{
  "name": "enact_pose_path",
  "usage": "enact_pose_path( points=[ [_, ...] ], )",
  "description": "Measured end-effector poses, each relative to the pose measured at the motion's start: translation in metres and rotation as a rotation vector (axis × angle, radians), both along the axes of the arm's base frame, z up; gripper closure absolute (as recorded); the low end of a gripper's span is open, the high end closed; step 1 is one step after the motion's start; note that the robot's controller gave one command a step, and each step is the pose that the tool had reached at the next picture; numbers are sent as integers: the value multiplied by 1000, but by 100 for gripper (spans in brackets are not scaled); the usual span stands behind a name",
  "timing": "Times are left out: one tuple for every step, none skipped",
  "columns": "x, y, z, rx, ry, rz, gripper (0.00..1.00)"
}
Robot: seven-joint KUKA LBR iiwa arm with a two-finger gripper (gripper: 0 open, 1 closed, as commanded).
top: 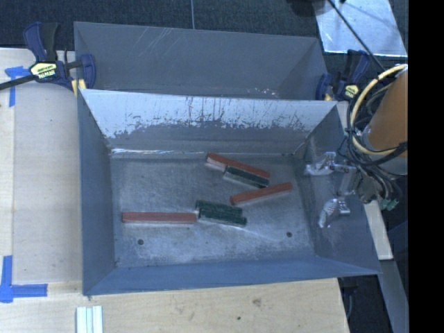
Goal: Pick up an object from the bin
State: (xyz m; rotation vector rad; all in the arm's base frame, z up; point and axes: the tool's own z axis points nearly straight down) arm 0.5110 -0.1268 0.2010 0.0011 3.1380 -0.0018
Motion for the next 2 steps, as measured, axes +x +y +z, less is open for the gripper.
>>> enact_pose_path(
  points=[
    [75, 14, -125, -1, -6, -48, 100],
    [75, 14, -125, -1, -6, -47, 100]
  ],
)
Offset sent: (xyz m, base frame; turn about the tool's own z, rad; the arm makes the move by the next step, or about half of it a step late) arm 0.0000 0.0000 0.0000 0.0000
